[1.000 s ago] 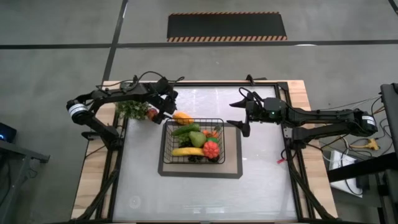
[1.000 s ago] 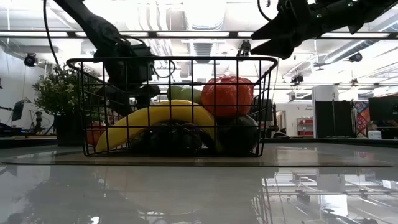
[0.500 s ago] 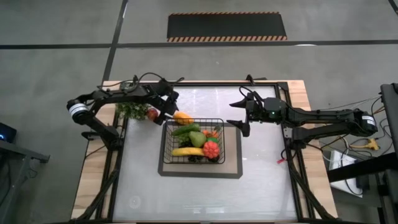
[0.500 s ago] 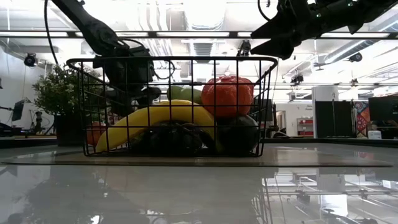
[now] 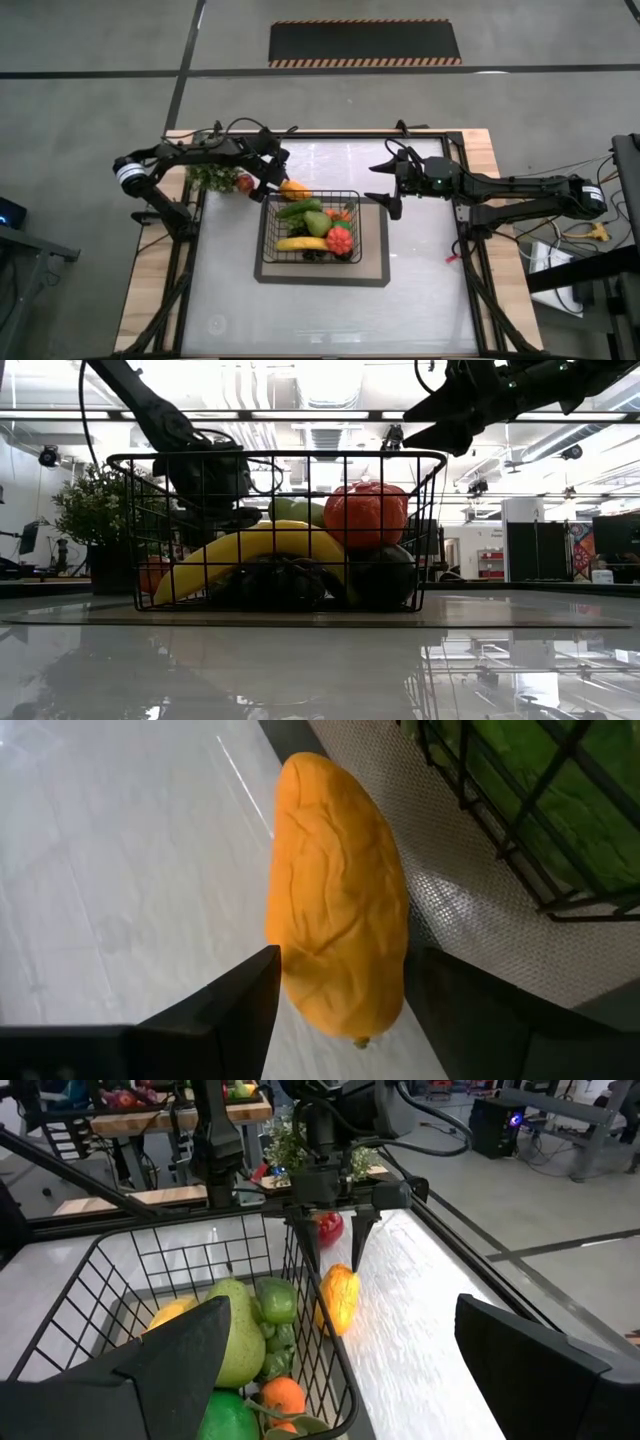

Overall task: Build produce basket
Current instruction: Put the yellow mango into the black wire basket

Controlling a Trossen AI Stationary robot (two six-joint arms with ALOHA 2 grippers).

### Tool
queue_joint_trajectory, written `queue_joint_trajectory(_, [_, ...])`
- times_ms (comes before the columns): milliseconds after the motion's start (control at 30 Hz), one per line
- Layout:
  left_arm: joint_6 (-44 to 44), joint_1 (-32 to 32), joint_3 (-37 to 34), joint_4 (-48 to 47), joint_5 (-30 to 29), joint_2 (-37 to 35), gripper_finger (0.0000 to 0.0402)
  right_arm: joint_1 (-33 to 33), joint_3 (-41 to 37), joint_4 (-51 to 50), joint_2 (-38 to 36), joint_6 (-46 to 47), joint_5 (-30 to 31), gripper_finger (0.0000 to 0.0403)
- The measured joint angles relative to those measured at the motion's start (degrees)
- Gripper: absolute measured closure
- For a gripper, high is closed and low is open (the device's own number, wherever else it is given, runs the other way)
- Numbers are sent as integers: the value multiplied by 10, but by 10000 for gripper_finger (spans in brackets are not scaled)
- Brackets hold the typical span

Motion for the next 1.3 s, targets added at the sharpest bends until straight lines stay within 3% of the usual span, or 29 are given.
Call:
queue_joint_trajectory(533, [-14, 0, 0, 20, 2, 20, 183, 0, 0, -3, 0, 0, 0, 35])
queue_joint_trajectory(933, [-14, 0, 0, 26, 1, 20, 290, 0, 0, -4, 0, 4, 0, 35])
queue_joint_trajectory(1300, [-14, 0, 7, 44, -66, 3, 302, 0, 0, -1, 0, 1, 0, 35])
